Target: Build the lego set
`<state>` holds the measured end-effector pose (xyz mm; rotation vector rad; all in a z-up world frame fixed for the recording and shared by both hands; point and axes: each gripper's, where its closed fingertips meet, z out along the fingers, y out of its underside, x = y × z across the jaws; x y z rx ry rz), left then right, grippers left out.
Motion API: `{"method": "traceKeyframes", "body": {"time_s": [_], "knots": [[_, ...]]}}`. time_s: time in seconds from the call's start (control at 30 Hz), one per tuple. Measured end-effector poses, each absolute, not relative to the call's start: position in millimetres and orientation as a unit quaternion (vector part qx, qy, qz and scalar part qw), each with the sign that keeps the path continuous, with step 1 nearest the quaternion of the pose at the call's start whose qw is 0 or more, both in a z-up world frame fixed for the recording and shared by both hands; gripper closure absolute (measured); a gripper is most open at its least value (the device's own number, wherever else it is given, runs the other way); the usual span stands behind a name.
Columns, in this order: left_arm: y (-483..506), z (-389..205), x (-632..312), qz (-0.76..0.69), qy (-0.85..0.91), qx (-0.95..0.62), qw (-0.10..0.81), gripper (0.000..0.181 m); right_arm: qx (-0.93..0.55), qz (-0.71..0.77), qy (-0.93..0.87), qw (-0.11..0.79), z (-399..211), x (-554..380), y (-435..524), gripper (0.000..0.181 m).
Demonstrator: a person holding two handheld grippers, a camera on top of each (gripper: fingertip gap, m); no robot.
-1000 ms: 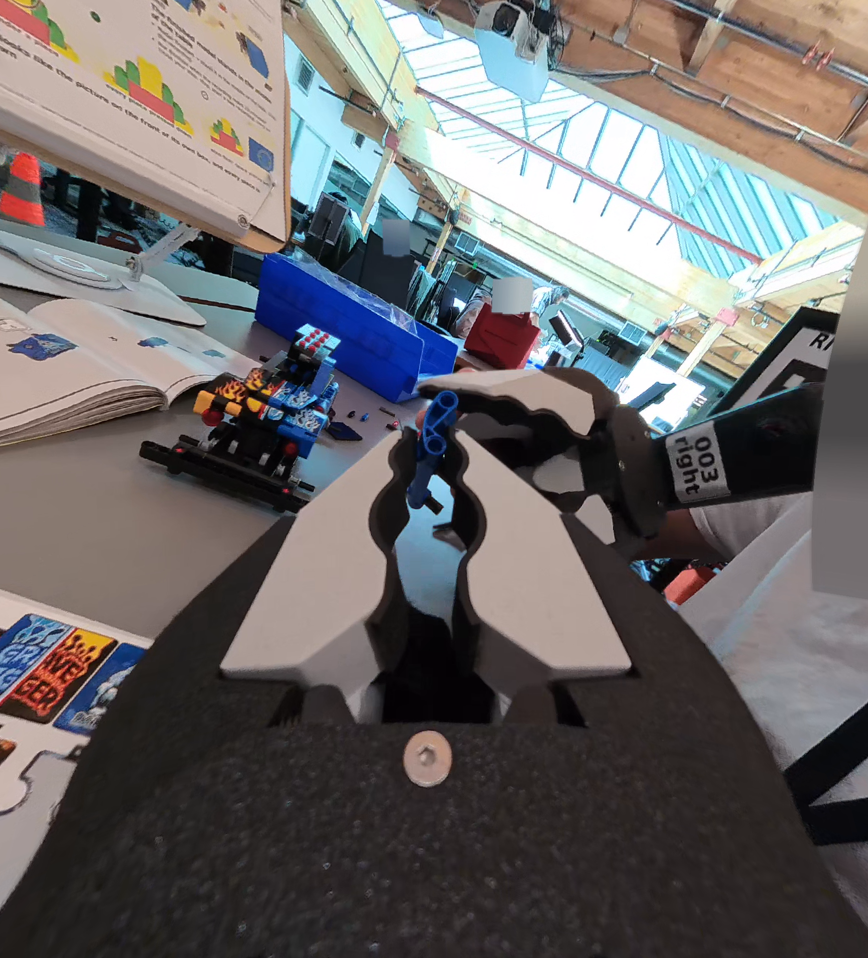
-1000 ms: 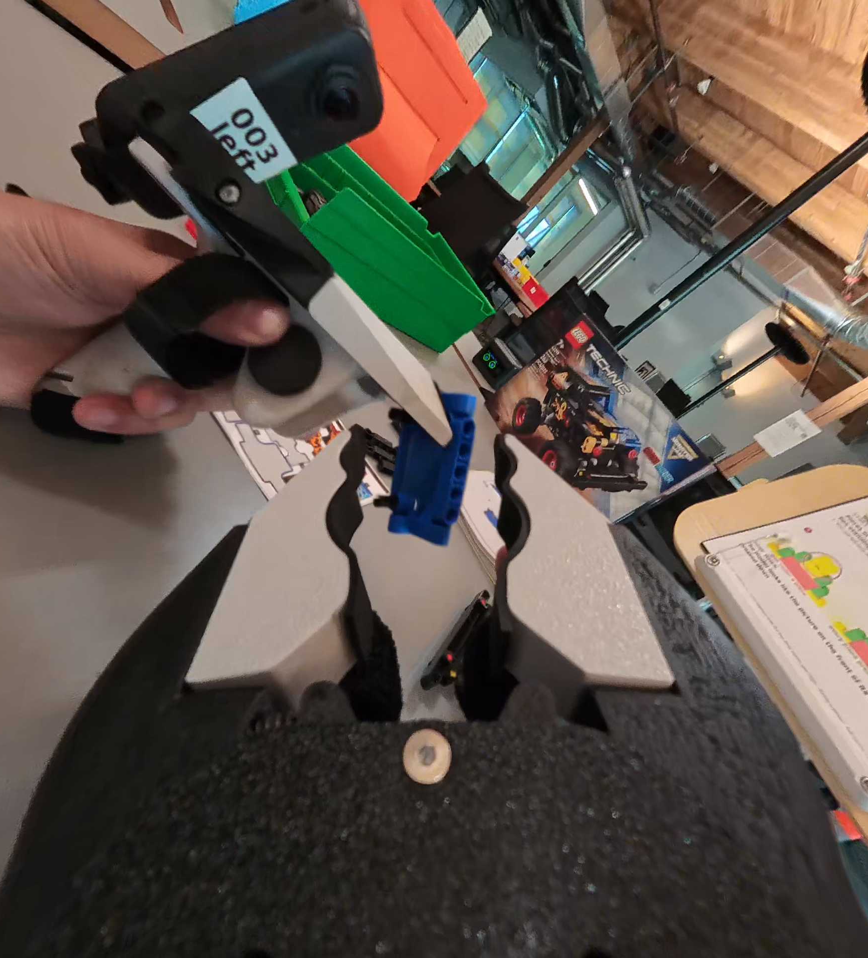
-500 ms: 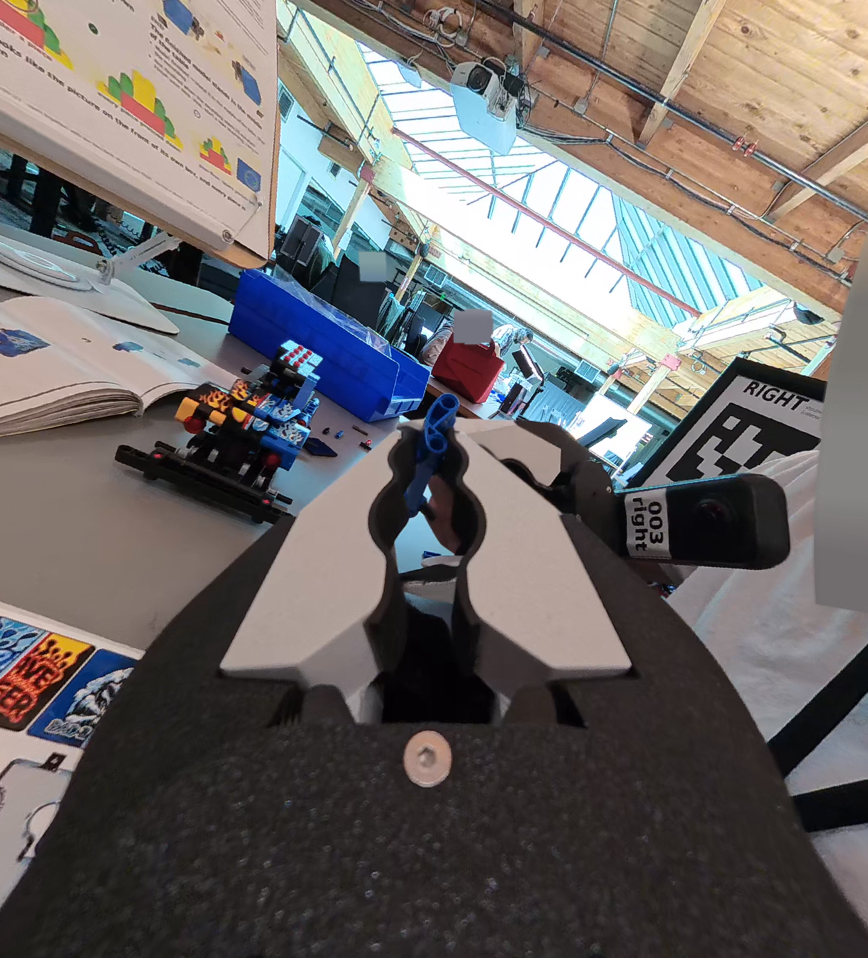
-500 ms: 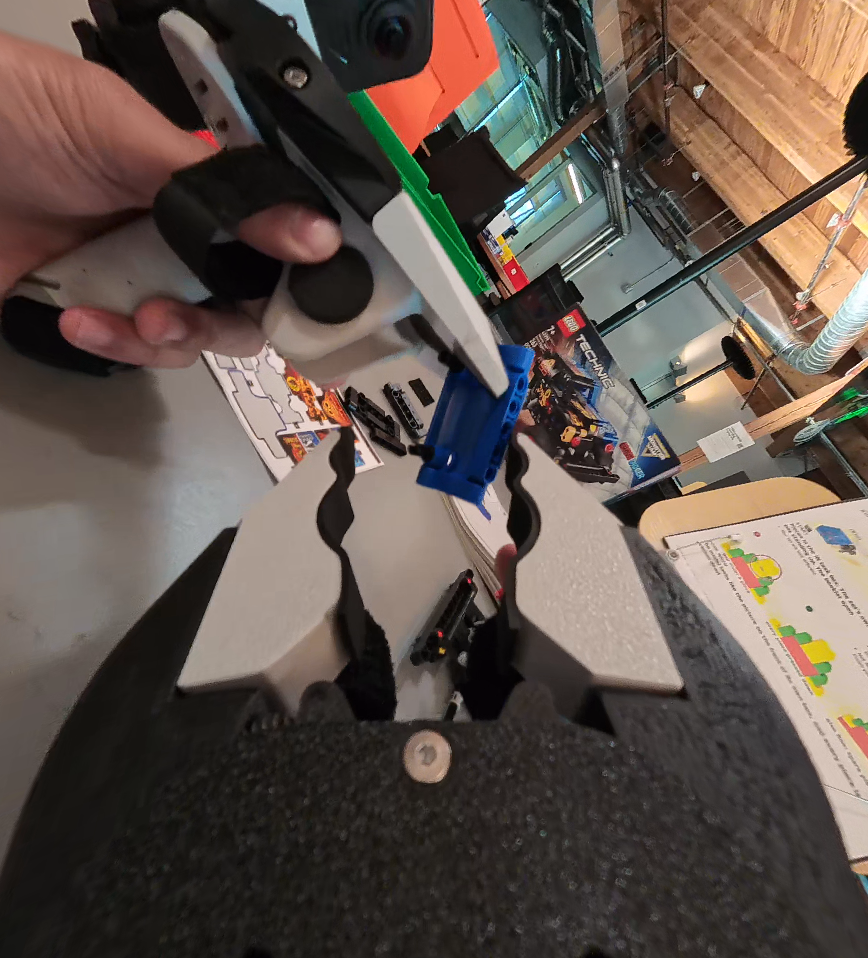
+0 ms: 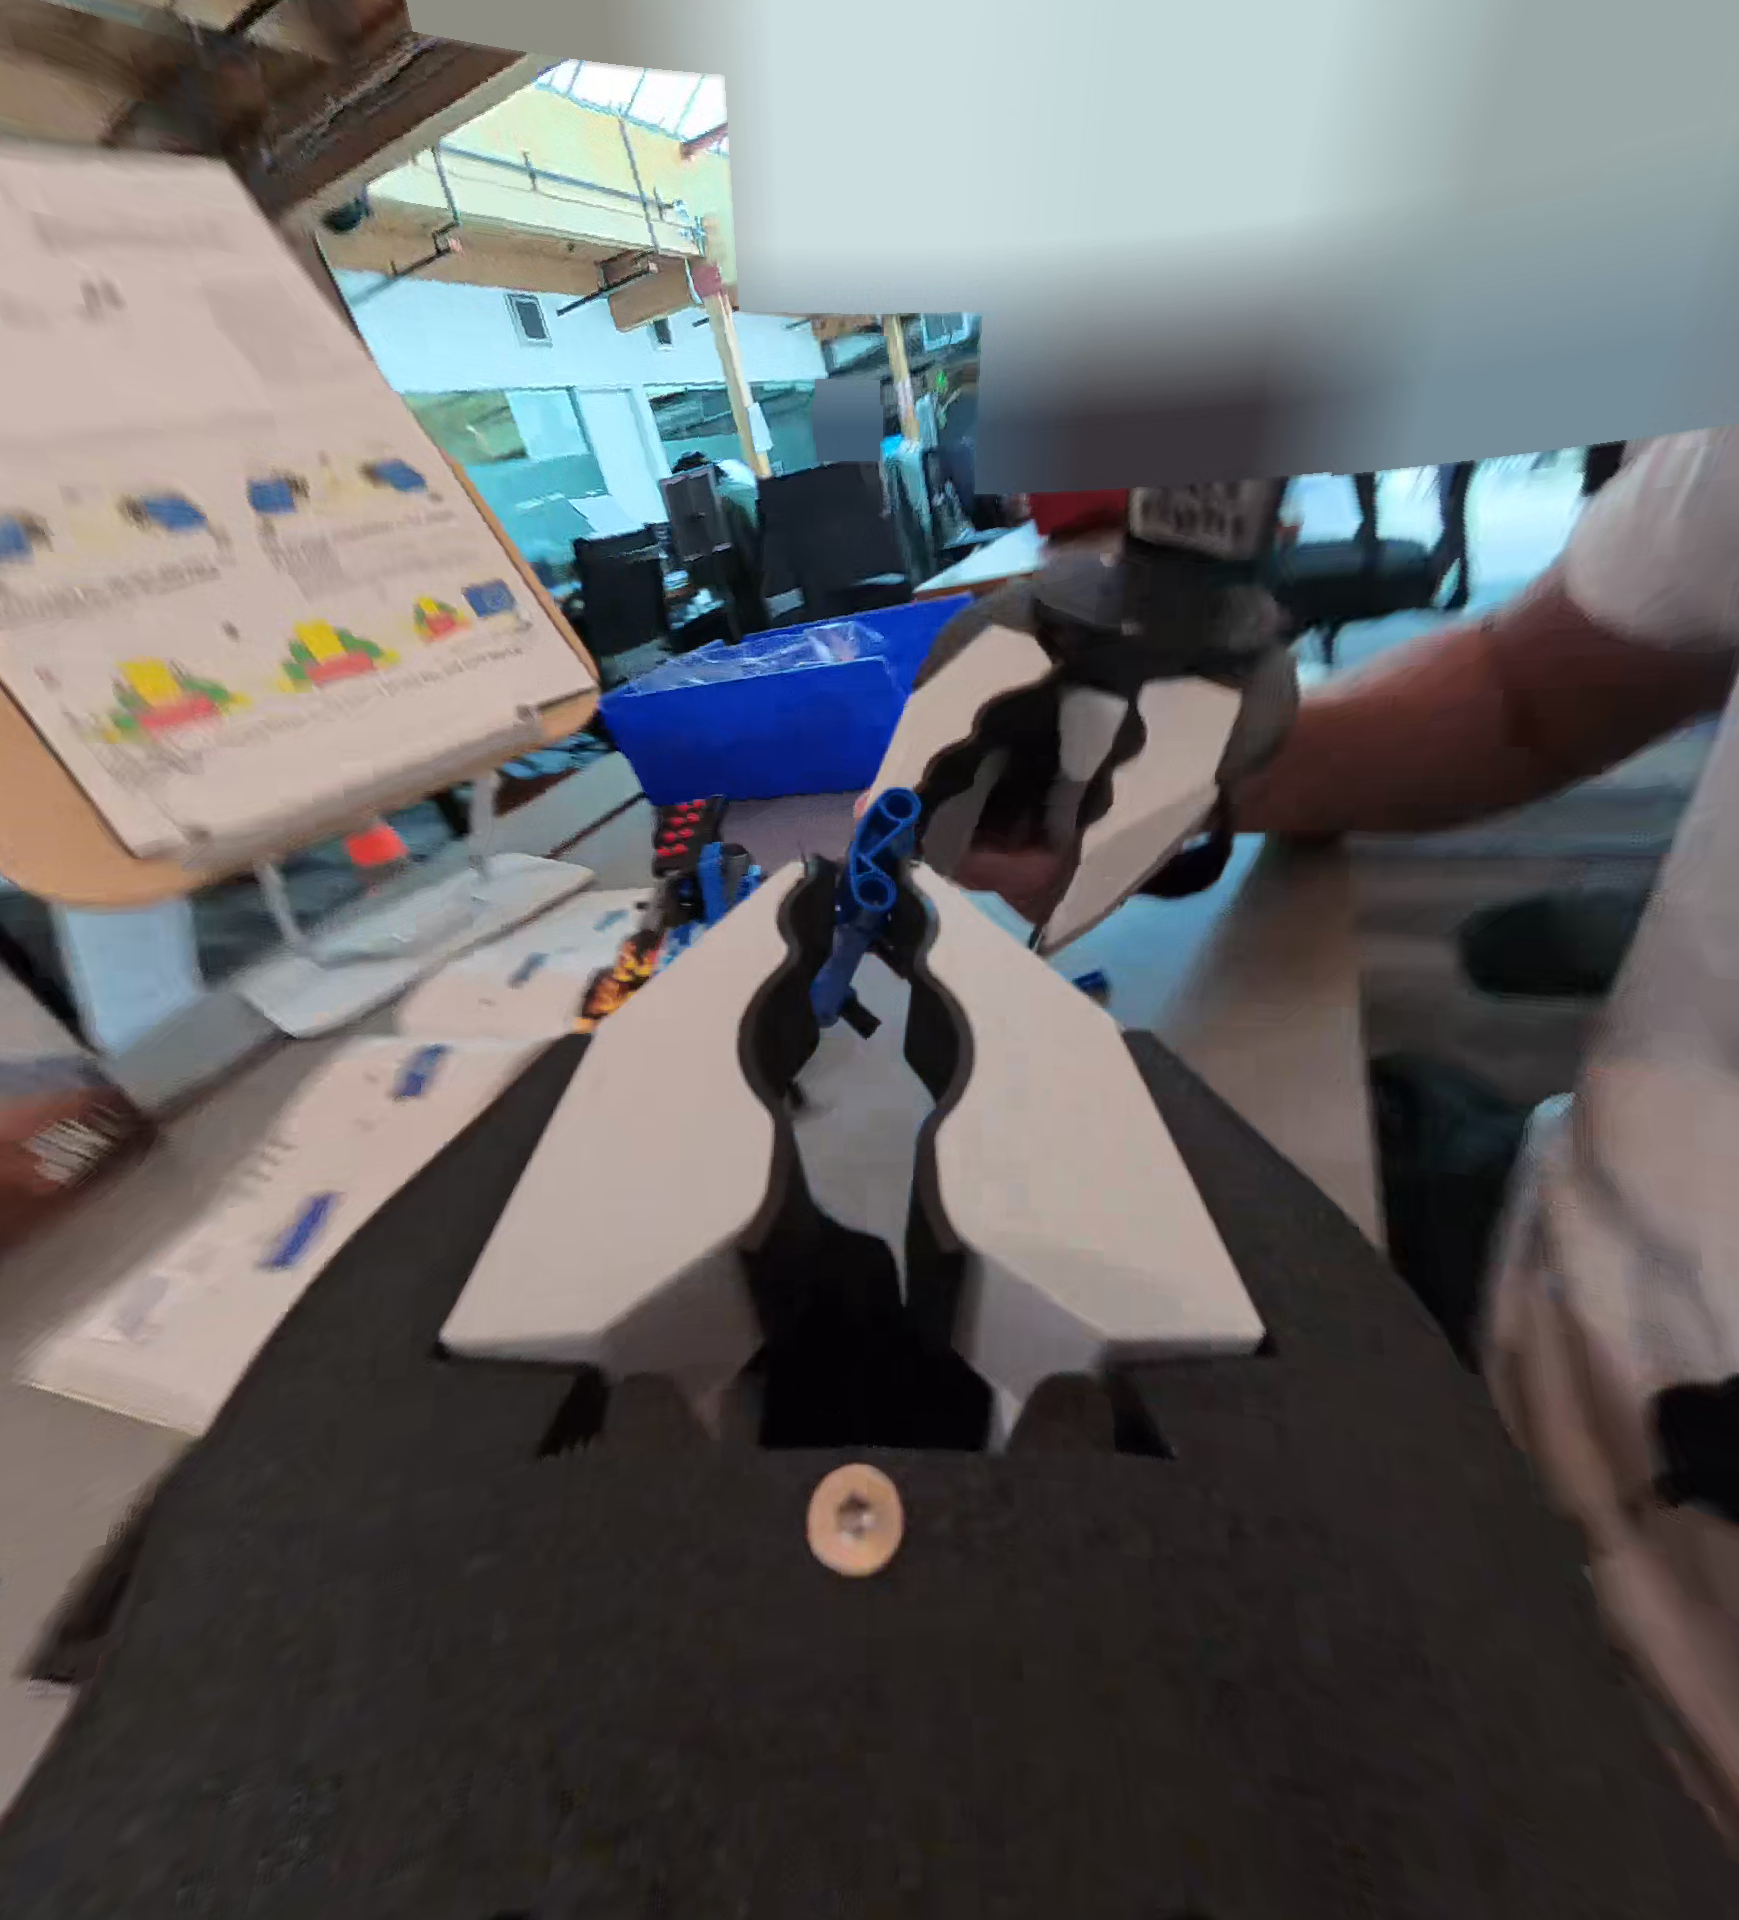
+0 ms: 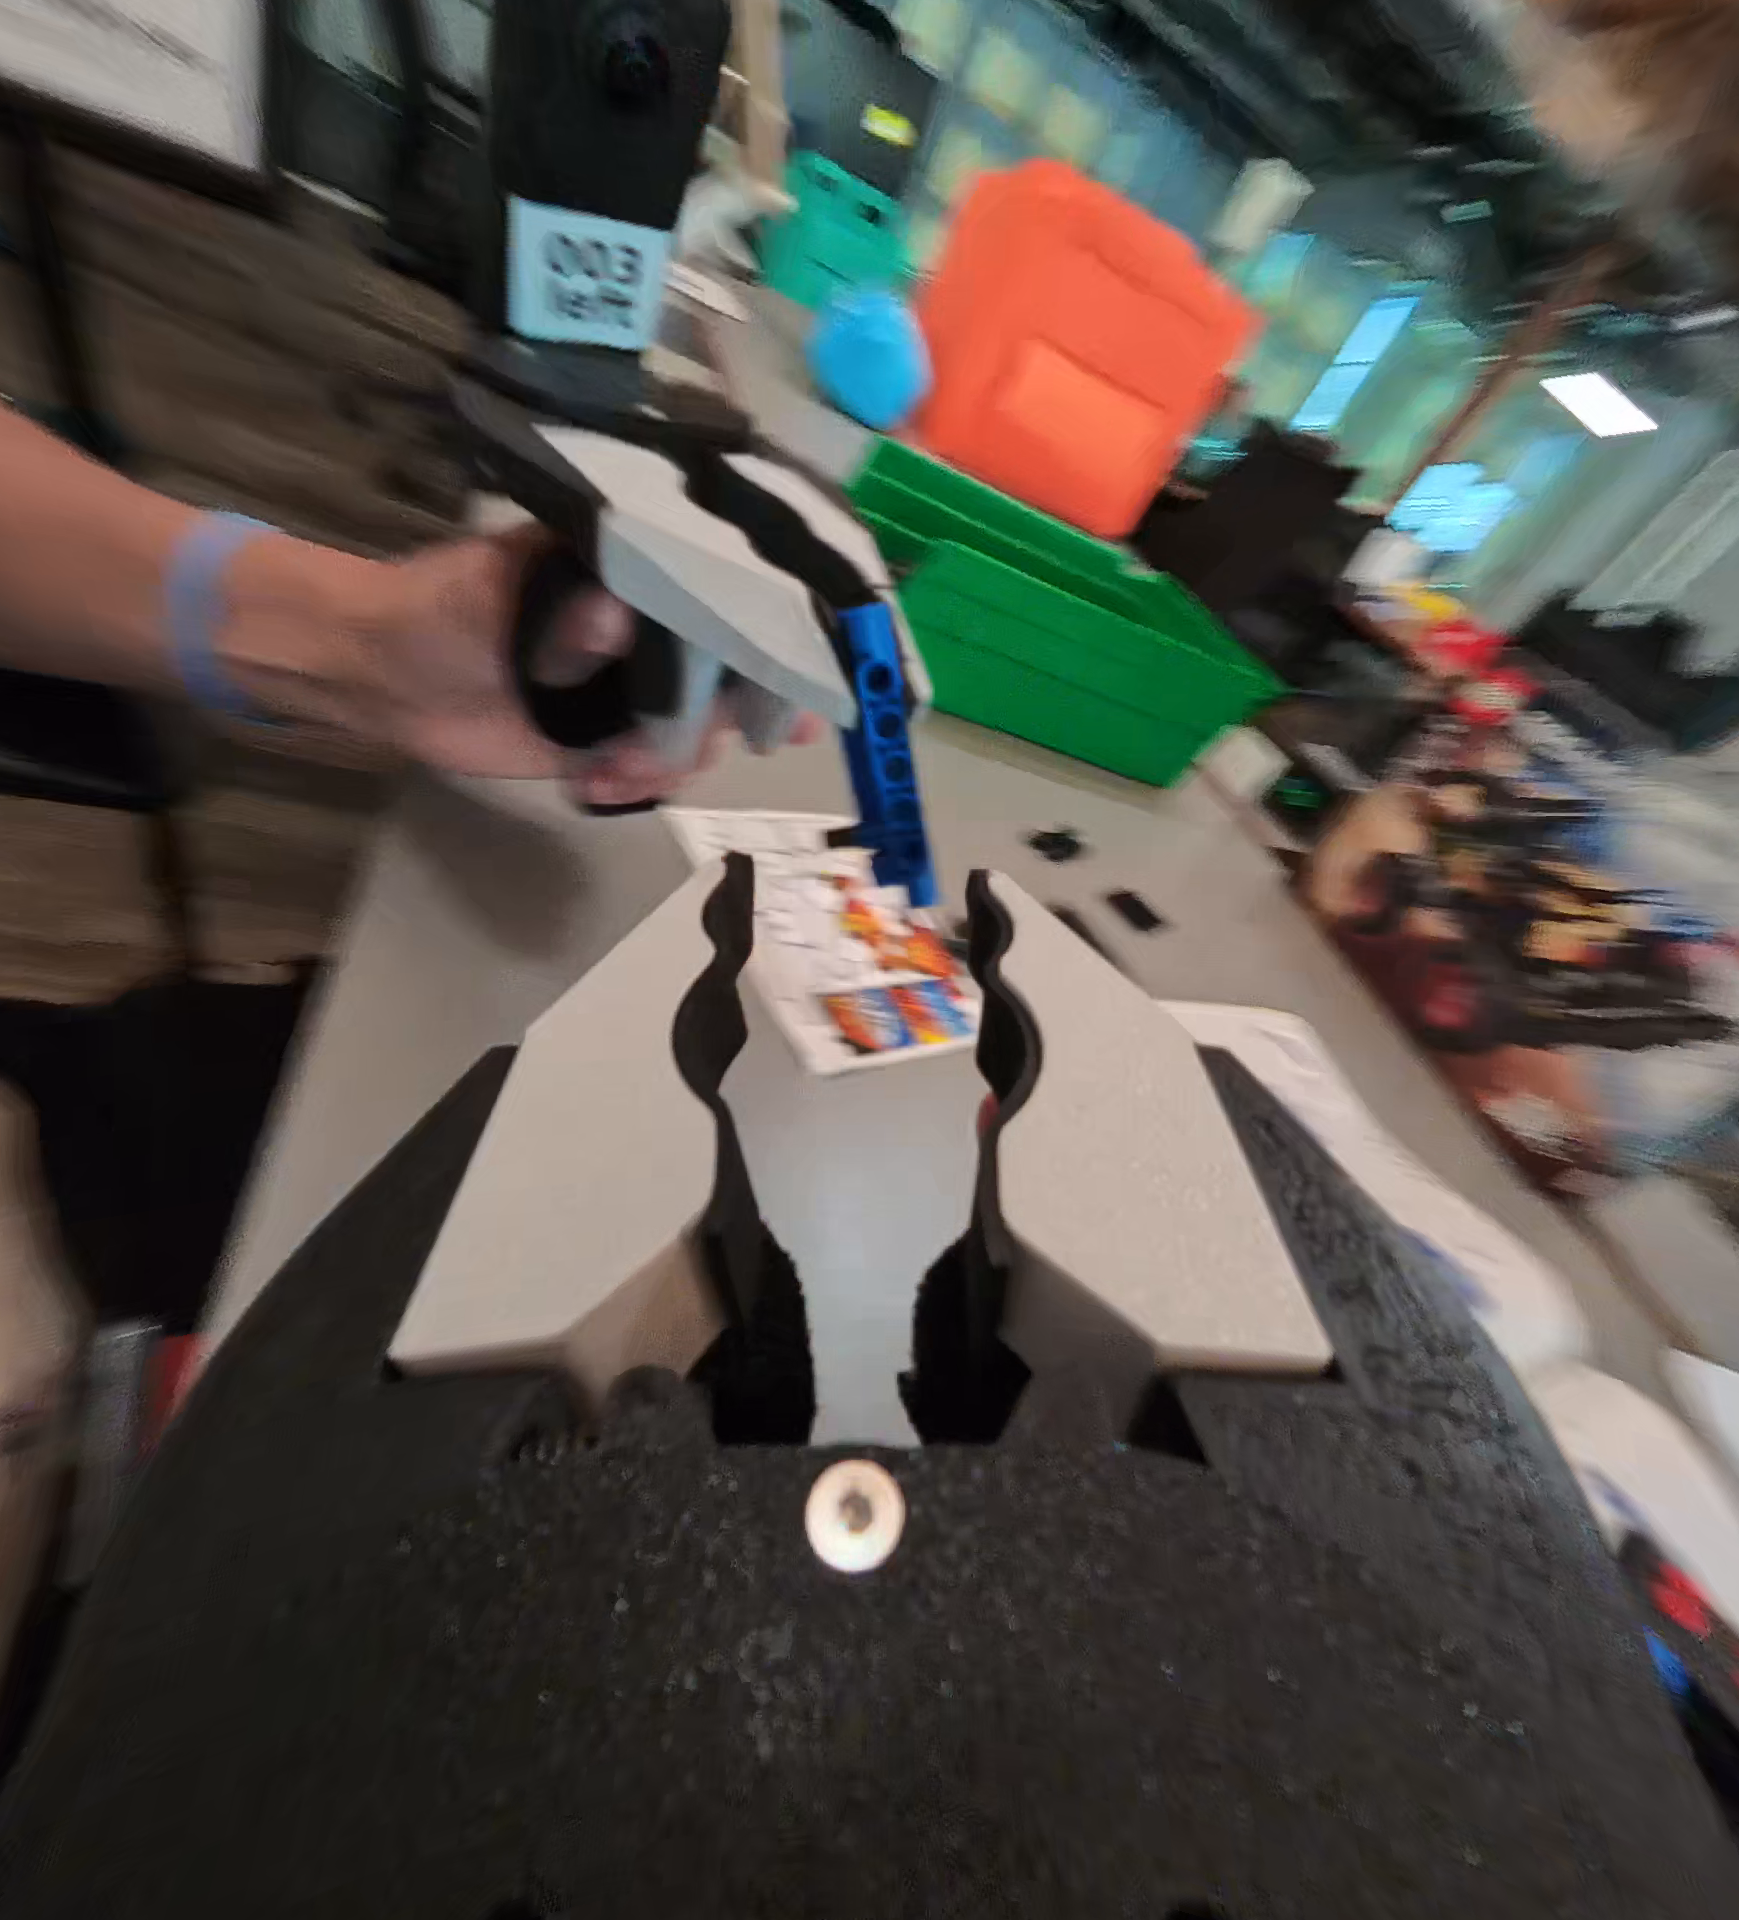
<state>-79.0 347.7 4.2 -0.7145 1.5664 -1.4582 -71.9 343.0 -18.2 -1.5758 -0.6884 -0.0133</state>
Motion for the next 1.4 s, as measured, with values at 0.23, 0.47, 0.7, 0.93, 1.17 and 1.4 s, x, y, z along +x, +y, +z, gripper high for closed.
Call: {"method": "traceKeyframes", "body": {"time_s": [0.23,0.47,0.7,0.93,1.17,1.4], "knots": [[336,1,-77,-0.369,0.697,-0.128,0.601,0.172,-0.741,0.247,-0.232,0.58,-21,-67,335,0.131],[328,-1,-76,-0.332,0.701,-0.027,0.631,0.173,-0.718,0.416,-0.171,0.531,-17,-70,334,0.109],[321,3,-70,-0.31,0.687,0.014,0.656,0.173,-0.65,0.635,-0.129,0.399,-9,-91,315,0.13],[314,-6,-63,-0.241,0.683,0.053,0.687,0.172,-0.589,0.71,-0.044,0.383,0,-76,327,0.167],[334,-13,-64,-0.353,0.662,-0.097,0.654,0.159,-0.572,0.695,0.007,0.436,3,-48,340,0.175],[342,-7,-39,-0.424,0.605,-0.293,0.607,0.14,-0.568,0.63,0.049,0.527,7,-36,353,0.175]]}}
